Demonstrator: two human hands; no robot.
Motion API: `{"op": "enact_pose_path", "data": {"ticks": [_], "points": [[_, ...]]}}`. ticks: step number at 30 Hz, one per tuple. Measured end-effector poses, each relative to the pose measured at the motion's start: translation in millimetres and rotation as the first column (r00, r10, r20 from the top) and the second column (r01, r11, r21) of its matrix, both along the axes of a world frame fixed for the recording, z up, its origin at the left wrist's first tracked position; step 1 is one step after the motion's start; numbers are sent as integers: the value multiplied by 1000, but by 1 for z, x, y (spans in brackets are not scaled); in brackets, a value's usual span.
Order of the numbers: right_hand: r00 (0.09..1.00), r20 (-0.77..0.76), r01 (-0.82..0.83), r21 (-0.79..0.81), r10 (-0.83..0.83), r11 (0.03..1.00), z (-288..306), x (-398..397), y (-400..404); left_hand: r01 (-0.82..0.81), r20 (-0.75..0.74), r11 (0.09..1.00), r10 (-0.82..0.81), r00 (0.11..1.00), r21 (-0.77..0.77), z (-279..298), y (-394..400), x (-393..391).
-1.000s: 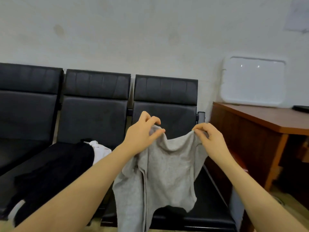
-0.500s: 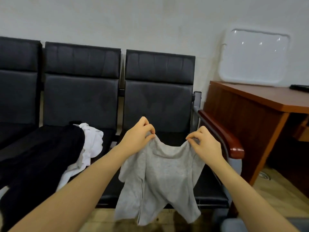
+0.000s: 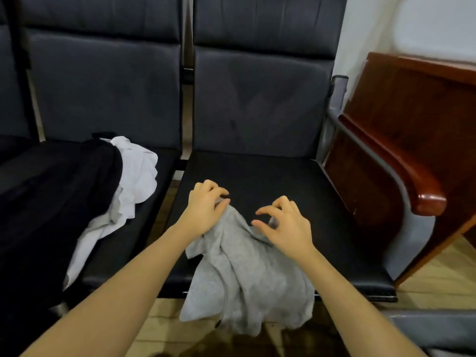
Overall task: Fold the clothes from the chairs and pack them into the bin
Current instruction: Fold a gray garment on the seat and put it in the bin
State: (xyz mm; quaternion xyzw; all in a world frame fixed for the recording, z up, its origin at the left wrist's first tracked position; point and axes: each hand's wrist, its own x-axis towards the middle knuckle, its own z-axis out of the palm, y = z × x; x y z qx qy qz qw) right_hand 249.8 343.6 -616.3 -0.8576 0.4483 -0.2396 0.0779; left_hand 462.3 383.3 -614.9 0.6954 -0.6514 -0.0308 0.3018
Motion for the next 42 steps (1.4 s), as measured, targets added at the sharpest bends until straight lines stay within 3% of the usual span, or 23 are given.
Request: {"op": "enact_pose_path", "data": {"ticks": [4,6,12,16,18,20,23,26,30,32,37,42], "points": [[996,69,-59,-14,60,998,-19,16,16,-90,-186,991,71,980,-99,-9,34,3],[988,145,-54,-4,54,999,-23,23,25,-143,-233,988,126,964,-61,-11,48,4],[985,165,-54,-35,59,998,-7,43,49,-157,-147,965,190,971,212,-15,75,1],[999,-20,-40,-55,39,998,-13,50,63,-120,-87,953,149,985,277,-26,88,1],[999,18,-44,-56,45,997,-19,49,64,-98,-41,954,114,993,282,-34,94,3],[993,112,-13,-99,24,995,-22,46,63,-79,-46,962,94,994,263,-39,100,3],[982,181,56,-39,-48,998,-19,34,57,-80,-84,976,98,992,202,-41,102,3],[987,147,56,30,-60,998,-12,24,52,-95,-96,985,109,989,143,-44,101,6],[998,33,-55,58,53,997,-15,26,57,-68,-81,991,78,994,115,-46,103,11],[997,-1,-72,62,73,995,-21,27,57,-78,-156,994,89,984,77,-39,104,17],[994,97,-54,5,54,999,-26,30,55,-122,-379,992,100,920,-33,-9,109,24],[981,184,78,-87,-61,993,-12,24,50,-180,-543,979,100,834,-95,18,109,23]]}}
